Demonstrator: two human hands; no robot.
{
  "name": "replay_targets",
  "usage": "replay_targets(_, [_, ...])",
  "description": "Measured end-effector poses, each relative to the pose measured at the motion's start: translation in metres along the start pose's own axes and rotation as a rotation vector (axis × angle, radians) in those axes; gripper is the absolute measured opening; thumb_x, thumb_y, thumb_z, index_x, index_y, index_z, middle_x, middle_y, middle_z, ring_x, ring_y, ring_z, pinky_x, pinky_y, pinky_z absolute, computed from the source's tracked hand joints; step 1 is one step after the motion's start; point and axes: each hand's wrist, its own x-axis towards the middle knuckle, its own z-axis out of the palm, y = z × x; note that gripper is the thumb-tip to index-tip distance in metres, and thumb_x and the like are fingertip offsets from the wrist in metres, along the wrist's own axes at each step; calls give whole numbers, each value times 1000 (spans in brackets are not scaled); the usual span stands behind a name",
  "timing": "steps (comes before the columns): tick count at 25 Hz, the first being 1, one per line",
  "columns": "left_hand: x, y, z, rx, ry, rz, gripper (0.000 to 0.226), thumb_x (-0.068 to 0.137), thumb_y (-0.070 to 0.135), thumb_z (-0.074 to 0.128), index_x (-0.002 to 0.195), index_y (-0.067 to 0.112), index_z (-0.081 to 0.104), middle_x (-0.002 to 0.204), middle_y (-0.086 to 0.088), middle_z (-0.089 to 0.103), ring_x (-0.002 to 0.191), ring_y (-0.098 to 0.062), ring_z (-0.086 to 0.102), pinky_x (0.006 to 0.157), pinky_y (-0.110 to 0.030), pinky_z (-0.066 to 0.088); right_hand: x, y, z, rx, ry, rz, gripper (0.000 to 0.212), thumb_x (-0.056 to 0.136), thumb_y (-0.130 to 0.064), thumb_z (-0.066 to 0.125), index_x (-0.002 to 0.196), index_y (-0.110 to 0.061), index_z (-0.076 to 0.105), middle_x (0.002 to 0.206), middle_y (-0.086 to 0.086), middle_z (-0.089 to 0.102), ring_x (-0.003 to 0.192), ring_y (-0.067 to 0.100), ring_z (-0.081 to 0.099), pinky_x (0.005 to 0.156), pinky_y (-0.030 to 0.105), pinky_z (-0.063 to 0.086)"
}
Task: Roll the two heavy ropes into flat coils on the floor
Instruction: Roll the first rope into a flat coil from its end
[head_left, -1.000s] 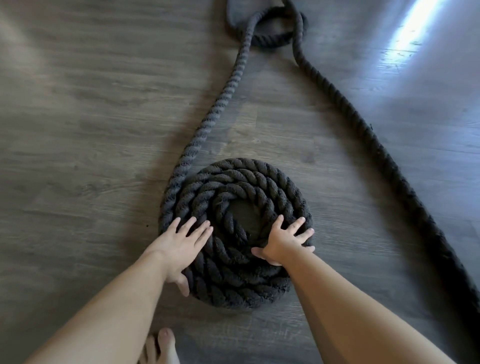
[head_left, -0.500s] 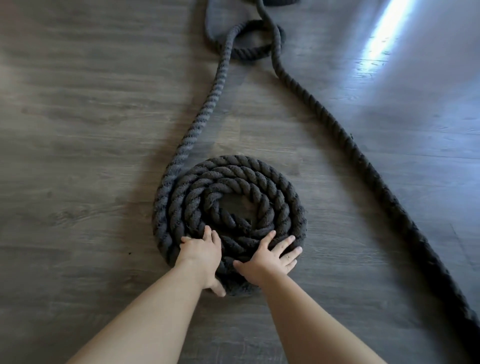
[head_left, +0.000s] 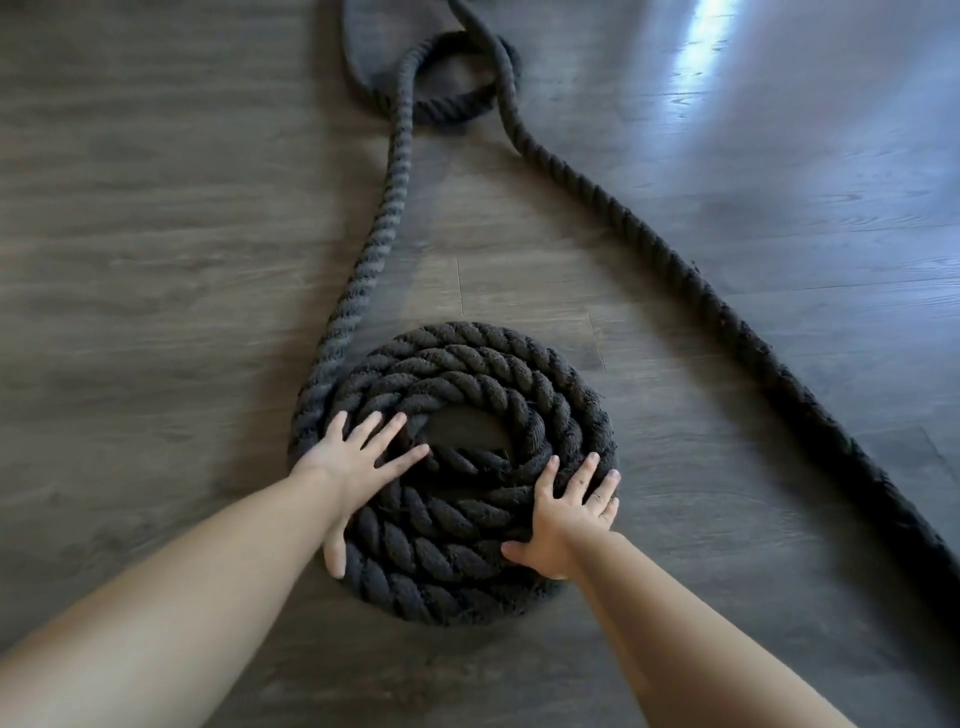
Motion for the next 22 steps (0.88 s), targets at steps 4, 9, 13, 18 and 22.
replay_targets(4, [9, -16, 16, -46, 102, 6, 163, 40, 98, 58, 140, 17, -43, 147, -20, -46, 143, -45, -25, 111, -72, 1, 19, -8, -31, -72, 6, -10, 124, 79, -67, 65, 152, -15, -21, 149, 32, -33, 135, 59, -24, 114, 61, -2])
replay_targets(9, [20, -21, 4, -274, 103, -84, 161, 38, 104, 48, 143, 16, -37, 150, -19, -42, 145, -46, -19, 106, -74, 18, 34, -49, -67, 115, 119, 142, 98, 95, -42, 58, 154, -21, -17, 158, 20, -24, 142, 54, -12, 116, 57, 8])
replay_targets(13, [37, -21, -16, -403, 97, -154, 163, 40, 101, 52, 147, 11, -31, 152, -23, -36, 146, -51, -8, 106, -70, 23, 37, -94, -61, 271, 0, 226, 114, 85, -59, 62, 152, -22, -22, 156, 22, -26, 142, 51, -16, 114, 59, 12])
replay_targets(18, [43, -35, -31, -215, 150, -37, 154, 53, 98, 50, 152, 0, -14, 155, -39, -8, 141, -57, 19, 114, -60, 19, 48, -104, -62, 253, -44, 243, 127, 80, -57, 71, 150, -16, -27, 150, 31, -32, 139, 53, -21, 111, 66, 9])
replay_targets(22, [43, -122, -23, -95, 224, 141, 148, 58, 81, 69, 154, 10, -18, 159, -18, -24, 149, -37, -10, 119, -58, 5, 58, -102, -73, 219, -50, 211, 125, 82, -54, 70, 149, -14, -27, 149, 34, -32, 139, 54, -22, 111, 68, 11])
